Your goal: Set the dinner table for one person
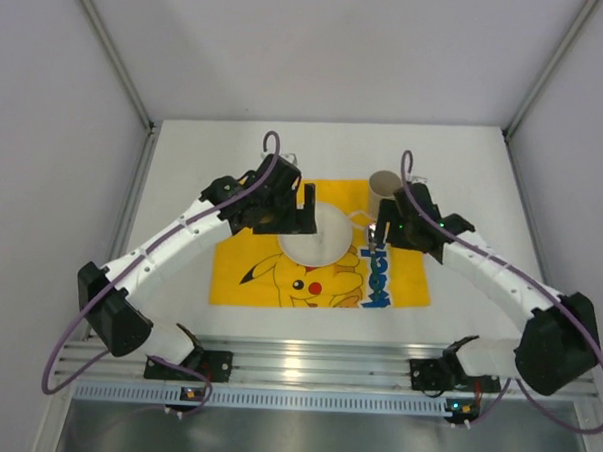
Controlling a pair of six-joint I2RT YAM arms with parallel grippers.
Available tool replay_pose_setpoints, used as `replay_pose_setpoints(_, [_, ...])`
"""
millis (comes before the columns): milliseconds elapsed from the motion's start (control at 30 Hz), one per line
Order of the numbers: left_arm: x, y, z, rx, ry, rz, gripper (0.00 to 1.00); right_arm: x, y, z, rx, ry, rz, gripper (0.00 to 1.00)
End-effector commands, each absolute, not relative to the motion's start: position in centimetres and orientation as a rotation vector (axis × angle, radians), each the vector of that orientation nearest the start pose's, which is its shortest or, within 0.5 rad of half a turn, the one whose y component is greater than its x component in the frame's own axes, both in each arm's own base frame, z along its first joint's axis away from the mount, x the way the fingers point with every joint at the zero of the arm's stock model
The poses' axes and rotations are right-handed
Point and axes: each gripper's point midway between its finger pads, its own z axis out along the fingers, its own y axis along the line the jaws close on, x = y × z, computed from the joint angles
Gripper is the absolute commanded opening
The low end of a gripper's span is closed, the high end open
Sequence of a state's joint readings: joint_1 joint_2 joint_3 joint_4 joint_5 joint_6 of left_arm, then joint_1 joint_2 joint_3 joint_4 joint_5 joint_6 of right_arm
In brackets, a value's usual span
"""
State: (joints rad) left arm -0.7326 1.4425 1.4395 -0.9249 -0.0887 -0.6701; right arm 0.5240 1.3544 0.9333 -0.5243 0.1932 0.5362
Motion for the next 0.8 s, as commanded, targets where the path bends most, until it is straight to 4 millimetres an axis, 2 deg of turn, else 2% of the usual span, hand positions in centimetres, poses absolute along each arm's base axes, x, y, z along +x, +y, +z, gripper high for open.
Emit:
replay_pose_setpoints(0, [26.6,-25.6,22.0,0.047,2.500,-0.540,0.95,29.7,12.1,15.5,0.259,2.376,0.195,0.74])
replay_pose_setpoints(33, [26.4,-25.6,21.5,0.050,2.506,-0.538,0.95,29.8,10.3,16.2,0.336,2.351,0.192,0.74])
replay_pose_setpoints(100, [26.4,-25.7,21.3,0.053,2.503,-0.549,0.95,29.3,8.8,15.5,0.416,2.371,0.211,0.75])
replay_pose_setpoints(133, [26.4,-25.8,20.9,0.055,2.501,-0.553,0.94,29.4,7.0,15.2,0.500,2.364,0.200,0.76])
replay_pose_setpoints(200, [26.4,-25.9,20.5,0.063,2.501,-0.562,0.95,28.4,5.9,13.2,0.596,2.420,0.216,0.76])
replay_pose_setpoints(233, [26.4,-26.0,20.2,0.070,2.497,-0.567,0.95,28.2,4.4,12.0,0.673,2.441,0.190,0.76])
replay_pose_setpoints(333, [26.4,-26.3,19.5,0.096,2.501,-0.579,0.95,27.9,2.9,10.4,0.804,2.470,0.184,0.75])
replay_pose_setpoints(433, [26.2,-26.5,18.8,0.127,2.509,-0.585,0.94,28.3,2.1,9.2,0.870,2.505,0.170,0.73])
replay_pose_setpoints(567, [26.3,-26.9,17.8,0.166,2.517,-0.593,0.95,30.3,2.1,8.9,0.903,2.521,0.157,0.70])
replay_pose_setpoints(600, [26.2,-27.2,17.5,0.178,2.525,-0.606,0.94,30.6,1.9,8.1,0.920,2.538,0.137,0.70])
replay_pose_setpoints(700, [26.4,-27.6,17.0,0.192,2.535,-0.617,0.94,31.9,1.6,7.5,0.940,2.526,0.113,0.69])
replay_pose_setpoints(767, [26.5,-27.9,17.1,0.205,2.531,-0.629,0.95,32.4,1.4,6.2,0.958,2.547,0.090,0.68])
